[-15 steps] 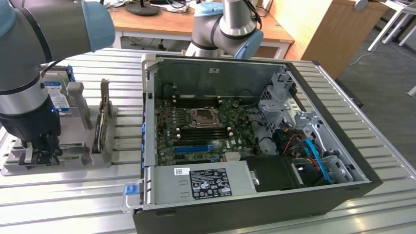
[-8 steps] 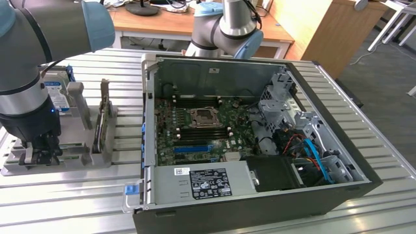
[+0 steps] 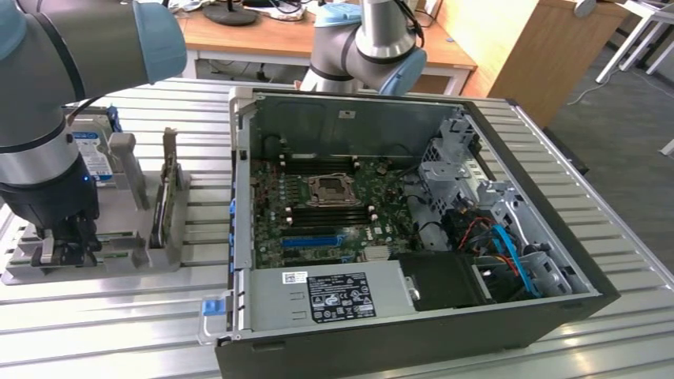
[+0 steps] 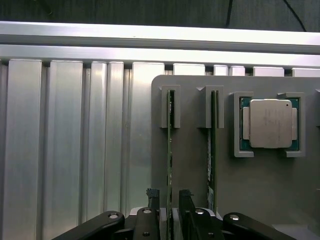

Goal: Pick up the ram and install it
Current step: 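Pick up the ram and move it above insertion slot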

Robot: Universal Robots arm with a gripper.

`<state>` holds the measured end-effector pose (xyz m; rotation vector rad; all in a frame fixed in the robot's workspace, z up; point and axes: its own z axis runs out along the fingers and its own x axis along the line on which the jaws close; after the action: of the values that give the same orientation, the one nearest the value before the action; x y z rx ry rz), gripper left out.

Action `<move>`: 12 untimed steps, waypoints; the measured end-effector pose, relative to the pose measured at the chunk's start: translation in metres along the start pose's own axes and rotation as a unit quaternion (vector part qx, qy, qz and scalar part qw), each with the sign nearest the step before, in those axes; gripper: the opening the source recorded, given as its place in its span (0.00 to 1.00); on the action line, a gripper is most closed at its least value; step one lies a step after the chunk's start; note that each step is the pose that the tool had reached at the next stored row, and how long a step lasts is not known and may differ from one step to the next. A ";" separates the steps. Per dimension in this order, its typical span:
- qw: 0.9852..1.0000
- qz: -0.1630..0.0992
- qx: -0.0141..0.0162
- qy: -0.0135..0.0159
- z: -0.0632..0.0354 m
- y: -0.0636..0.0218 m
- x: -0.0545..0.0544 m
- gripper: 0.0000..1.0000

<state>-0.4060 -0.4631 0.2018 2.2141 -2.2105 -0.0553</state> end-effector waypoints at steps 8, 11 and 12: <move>1.000 0.000 0.000 0.000 -0.0001 0.0001 0.000 0.30; 1.000 0.000 0.000 0.000 0.0000 0.0001 0.000 0.30; 1.000 0.000 0.000 0.000 -0.0001 0.0001 0.000 0.28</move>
<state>-0.4060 -0.4630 0.2019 2.2140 -2.2105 -0.0554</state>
